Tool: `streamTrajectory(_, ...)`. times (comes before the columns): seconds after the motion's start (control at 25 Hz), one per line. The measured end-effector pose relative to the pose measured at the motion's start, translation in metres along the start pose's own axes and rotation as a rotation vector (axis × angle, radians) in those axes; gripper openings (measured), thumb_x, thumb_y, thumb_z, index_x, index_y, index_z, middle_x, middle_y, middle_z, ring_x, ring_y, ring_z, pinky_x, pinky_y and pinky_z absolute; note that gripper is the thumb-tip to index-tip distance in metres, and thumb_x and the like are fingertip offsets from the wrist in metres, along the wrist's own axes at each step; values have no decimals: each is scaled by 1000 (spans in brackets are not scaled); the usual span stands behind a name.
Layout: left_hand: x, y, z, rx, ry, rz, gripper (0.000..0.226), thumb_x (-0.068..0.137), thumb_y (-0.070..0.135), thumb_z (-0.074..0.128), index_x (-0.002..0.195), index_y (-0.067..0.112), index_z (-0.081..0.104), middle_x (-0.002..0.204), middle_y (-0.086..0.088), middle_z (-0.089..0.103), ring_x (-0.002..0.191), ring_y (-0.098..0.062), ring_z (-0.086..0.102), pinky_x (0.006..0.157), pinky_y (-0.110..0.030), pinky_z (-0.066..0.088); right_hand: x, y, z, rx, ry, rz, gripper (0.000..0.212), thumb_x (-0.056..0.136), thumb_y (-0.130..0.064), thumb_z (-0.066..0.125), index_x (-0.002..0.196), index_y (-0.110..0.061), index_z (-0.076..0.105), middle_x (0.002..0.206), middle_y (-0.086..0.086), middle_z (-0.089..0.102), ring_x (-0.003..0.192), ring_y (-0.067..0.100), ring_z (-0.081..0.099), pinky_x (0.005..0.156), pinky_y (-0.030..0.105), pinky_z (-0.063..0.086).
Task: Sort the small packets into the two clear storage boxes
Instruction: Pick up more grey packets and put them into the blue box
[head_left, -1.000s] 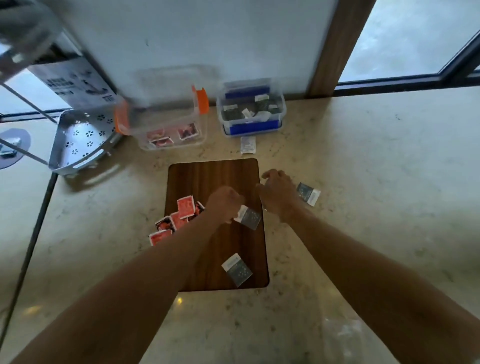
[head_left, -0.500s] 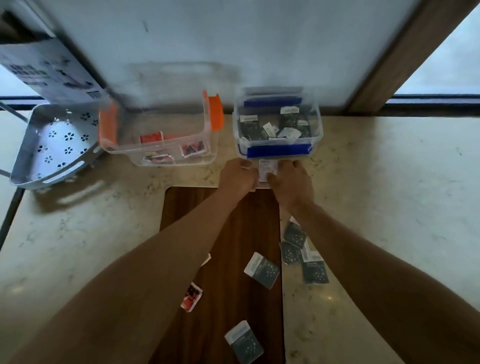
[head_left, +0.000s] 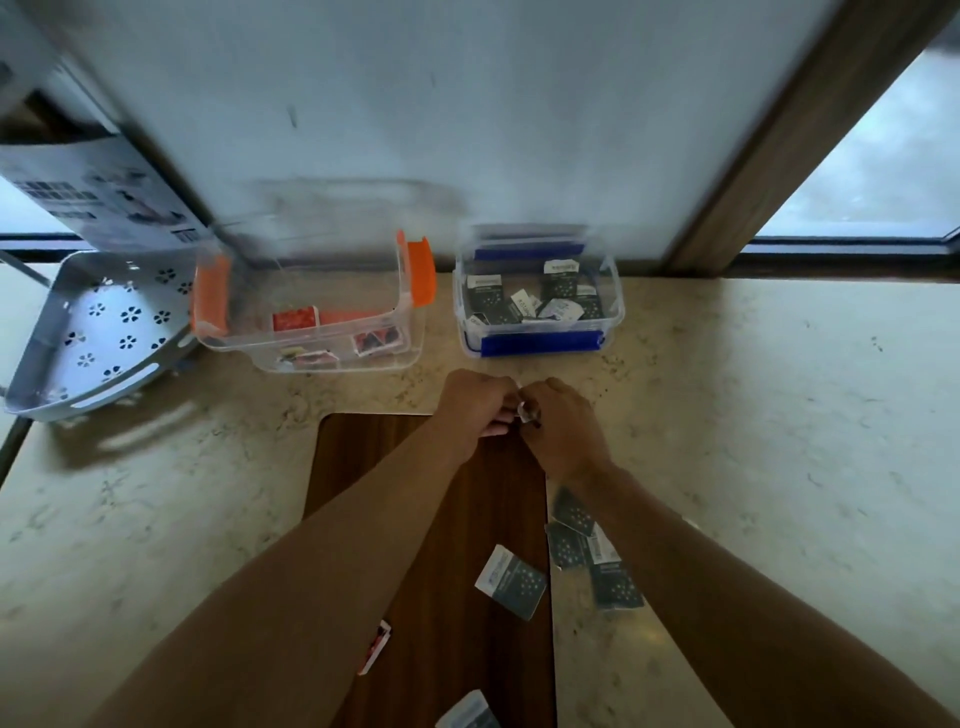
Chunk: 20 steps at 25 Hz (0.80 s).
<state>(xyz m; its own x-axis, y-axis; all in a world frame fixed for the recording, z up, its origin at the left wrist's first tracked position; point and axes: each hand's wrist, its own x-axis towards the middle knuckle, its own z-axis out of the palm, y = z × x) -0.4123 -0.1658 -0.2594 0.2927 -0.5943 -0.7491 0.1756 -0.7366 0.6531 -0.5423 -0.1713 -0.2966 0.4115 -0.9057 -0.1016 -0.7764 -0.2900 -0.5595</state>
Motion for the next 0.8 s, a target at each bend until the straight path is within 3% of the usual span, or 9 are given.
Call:
streamTrajectory(0.16, -14, 11, -6, -157, 9, 12, 21, 94, 22, 60, 99, 5, 71, 79, -8, 71, 66, -19, 64, 66, -33, 55, 5, -12, -19, 211, 129, 16, 12, 95, -27, 61, 100, -20, 69, 87, -9, 66, 74, 3, 60, 66, 12, 41)
streamTrajectory(0.24, -19, 25, -10, -277, 19, 42, 18, 95, 16, 56, 99, 4, 69, 73, -8, 65, 60, -18, 58, 62, -32, 54, 17, -18, -34, 326, 179, 32, 11, 94, -26, 65, 98, -18, 71, 81, -11, 66, 69, -3, 60, 61, 8, 43)
streamTrajectory(0.32, -17, 42, -11, -315, 11, 115, 19, 96, 13, 54, 106, 4, 67, 73, -9, 65, 59, -19, 57, 59, -32, 52, 35, -22, -49, 468, 197, 103, 18, 91, -25, 68, 105, -15, 72, 88, -7, 72, 73, 4, 67, 66, 15, 52)
streamTrajectory(0.44, -14, 65, -10, -274, -47, 178, 16, 97, 16, 54, 110, 11, 64, 79, -9, 70, 60, -19, 61, 60, -32, 55, 64, -19, -61, 529, 214, 238, 18, 90, -27, 69, 104, -15, 73, 87, -1, 76, 68, 14, 72, 69, 36, 63)
streamTrajectory(0.56, -9, 78, -4, -210, -93, 162, 19, 100, 15, 51, 116, 12, 60, 87, -12, 72, 63, -20, 60, 63, -33, 54, 87, -13, -65, 449, 188, 332, 16, 94, -23, 65, 102, -12, 73, 91, 4, 76, 67, 16, 72, 72, 35, 63)
streamTrajectory(0.68, -1, 81, 3, -165, -94, 143, 19, 101, 13, 48, 117, 12, 57, 89, -12, 71, 67, -22, 61, 66, -34, 56, 97, -8, -66, 398, 162, 395, 13, 96, -13, 60, 104, -12, 70, 85, 0, 71, 65, 15, 72, 60, 25, 57)
streamTrajectory(0.8, 4, 77, 4, -164, -88, 167, 19, 102, 12, 47, 116, 8, 59, 94, -14, 70, 68, -23, 64, 70, -37, 58, 103, -4, -69, 424, 230, 410, 13, 97, -10, 58, 99, -15, 70, 89, 1, 72, 61, 15, 73, 61, 32, 61)
